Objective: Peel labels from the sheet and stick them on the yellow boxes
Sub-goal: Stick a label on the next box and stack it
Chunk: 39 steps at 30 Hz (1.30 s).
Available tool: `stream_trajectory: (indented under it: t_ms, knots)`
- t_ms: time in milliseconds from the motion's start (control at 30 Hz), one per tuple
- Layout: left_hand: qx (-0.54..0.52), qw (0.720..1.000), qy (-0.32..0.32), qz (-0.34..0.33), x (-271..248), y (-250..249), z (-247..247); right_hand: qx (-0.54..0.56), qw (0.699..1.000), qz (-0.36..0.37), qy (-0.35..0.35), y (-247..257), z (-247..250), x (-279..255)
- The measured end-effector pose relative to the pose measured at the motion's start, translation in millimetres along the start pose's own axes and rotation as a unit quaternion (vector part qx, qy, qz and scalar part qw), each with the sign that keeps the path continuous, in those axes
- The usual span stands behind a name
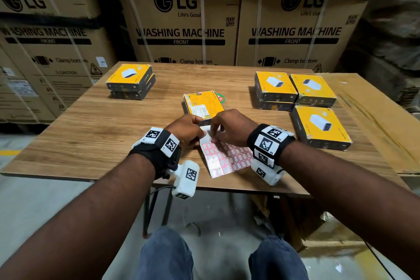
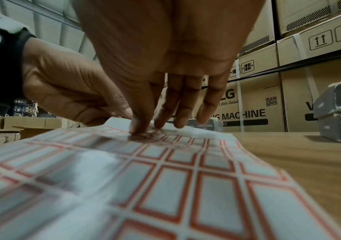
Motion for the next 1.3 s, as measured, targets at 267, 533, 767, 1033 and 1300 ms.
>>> stream_trajectory:
  t_ms: [267,533,767,1033,1300]
  knots:
    - [0.086,0.995,0.012,-0.04,5,9,1,0.025,0.999,0.026,0.0,-5,2,2]
    - [0.227,0.97,-0.028,-0.075,7,4,5,0.0,0.998,0.042,-0.038,-9,12,5]
    - [0.341,0.922,-0.164,-0.086,8,-3,29,-0.008,1.0,-0.004,-0.02,-10,31,22]
    - [0.3,0.947,-0.098,-0.063,21,-2,28,0.039,0.993,-0.112,0.026,-17,36,42]
    - [0.251,0.951,-0.148,-0.103,25,-1,31,0.148,0.983,-0.107,0.037,-1,37,44]
Point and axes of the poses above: each hand's wrist, its own x-axis towards the middle knuckle, its own z-axis out of the back of the hand, y = z × x, the point moved 1 cm from there along x, towards the middle knuckle, and after that the axes turned 8 degrees about -z, right-handed, at the moved point
